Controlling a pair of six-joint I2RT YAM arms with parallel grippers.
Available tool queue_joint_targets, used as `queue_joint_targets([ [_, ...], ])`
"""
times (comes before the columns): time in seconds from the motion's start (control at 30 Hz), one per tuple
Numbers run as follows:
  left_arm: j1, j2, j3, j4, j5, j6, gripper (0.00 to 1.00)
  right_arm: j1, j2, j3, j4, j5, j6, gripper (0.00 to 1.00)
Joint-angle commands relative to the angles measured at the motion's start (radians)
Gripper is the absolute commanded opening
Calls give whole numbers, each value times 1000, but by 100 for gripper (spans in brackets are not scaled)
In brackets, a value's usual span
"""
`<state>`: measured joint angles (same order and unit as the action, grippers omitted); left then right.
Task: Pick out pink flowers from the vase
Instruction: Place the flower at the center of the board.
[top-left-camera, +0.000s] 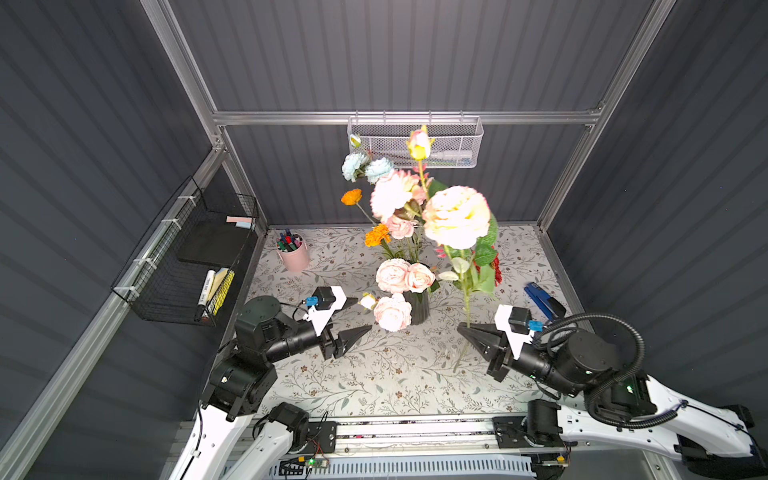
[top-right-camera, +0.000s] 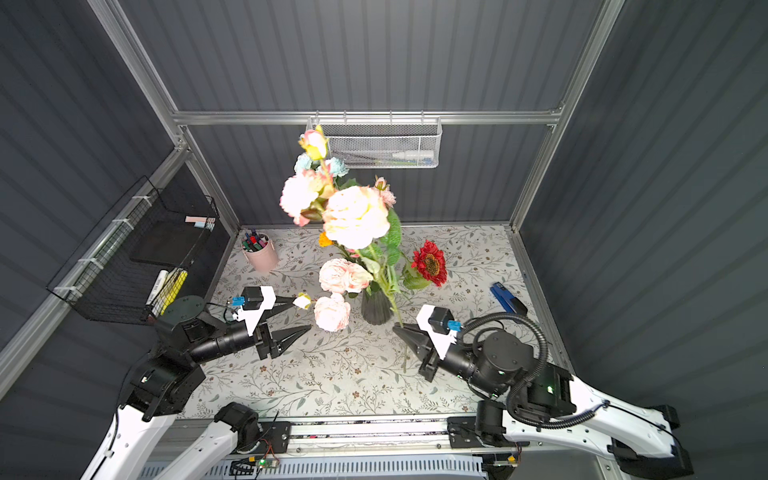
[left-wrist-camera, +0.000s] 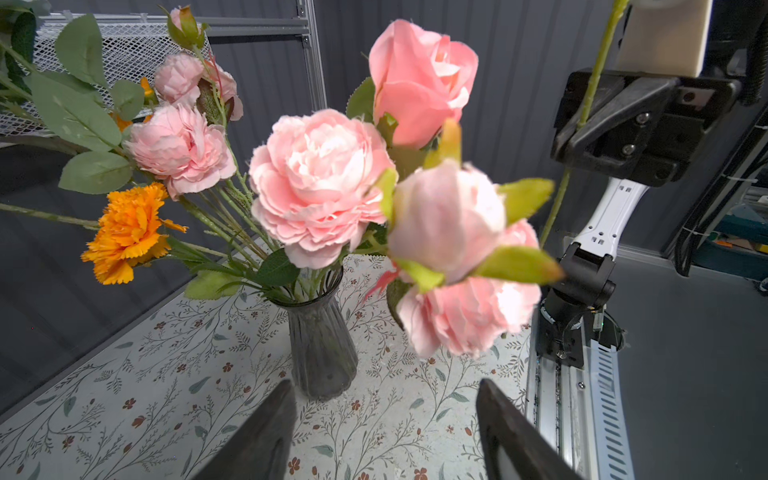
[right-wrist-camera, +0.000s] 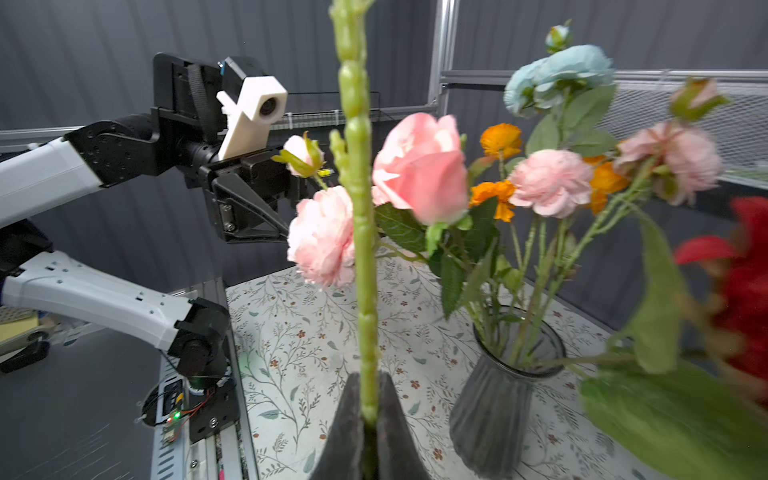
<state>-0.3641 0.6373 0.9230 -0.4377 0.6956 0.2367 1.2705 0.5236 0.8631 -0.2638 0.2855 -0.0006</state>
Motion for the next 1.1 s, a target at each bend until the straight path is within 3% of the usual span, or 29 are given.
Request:
queue_joint_targets([
  [0.0,-4,13,-35,66,3,8,70,1,-76,-16,-83,206,3,0],
  [0.27,-4,32,-81,98,-44,59,67,0,-170,-10,-184,561,80,0],
  [0.4,-4,51,-131,178,-78,44,66,2,-153,29,-321,752,163,0],
  [0.67,-4,120,-144,266,-138,-18,67,-5,-76,97,-480,835,249,0],
  [0.83,-4,173,-143,335,-133,-77,65,-115,-30,75,-424,696,229,1],
  [1.07,-4,171,-162,382,-186,-120,65,-697,60,14,-278,66,251,0],
])
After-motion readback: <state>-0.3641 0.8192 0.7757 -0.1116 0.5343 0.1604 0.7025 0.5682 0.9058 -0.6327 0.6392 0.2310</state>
